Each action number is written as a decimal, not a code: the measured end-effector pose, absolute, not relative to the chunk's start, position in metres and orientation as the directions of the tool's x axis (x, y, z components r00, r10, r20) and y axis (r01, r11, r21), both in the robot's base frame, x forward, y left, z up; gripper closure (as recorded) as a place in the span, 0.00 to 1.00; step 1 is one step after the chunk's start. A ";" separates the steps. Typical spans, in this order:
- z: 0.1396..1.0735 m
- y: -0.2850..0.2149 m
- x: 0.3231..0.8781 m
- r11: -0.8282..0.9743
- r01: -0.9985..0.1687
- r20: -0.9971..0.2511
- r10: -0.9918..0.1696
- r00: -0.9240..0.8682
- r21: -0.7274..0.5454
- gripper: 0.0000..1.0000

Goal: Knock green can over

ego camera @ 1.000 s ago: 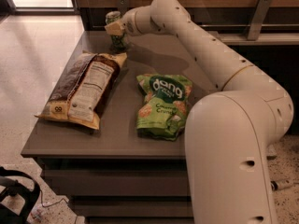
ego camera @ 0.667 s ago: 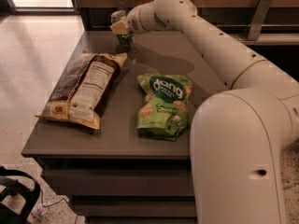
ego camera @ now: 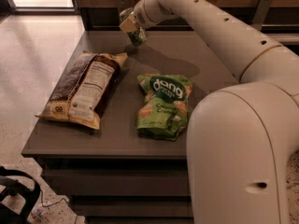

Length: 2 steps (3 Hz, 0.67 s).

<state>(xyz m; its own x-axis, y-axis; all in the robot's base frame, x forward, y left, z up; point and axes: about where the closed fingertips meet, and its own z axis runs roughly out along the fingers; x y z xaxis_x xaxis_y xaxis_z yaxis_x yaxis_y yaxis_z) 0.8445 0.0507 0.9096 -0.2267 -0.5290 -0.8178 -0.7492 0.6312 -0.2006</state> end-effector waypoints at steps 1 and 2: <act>0.910 0.034 0.840 0.624 -0.747 -0.748 -0.604 -0.273 -0.231 1.00; 0.907 0.024 0.836 0.603 -0.756 -0.673 -0.671 -0.309 -0.254 1.00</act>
Offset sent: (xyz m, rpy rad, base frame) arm -0.0094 -0.0442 0.0078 -0.3133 0.1442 -0.0311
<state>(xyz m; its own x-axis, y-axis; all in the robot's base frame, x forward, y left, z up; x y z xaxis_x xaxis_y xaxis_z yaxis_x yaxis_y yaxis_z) 0.8358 0.0241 0.9075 -0.3094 -0.6714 -0.6734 -0.7562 0.6031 -0.2539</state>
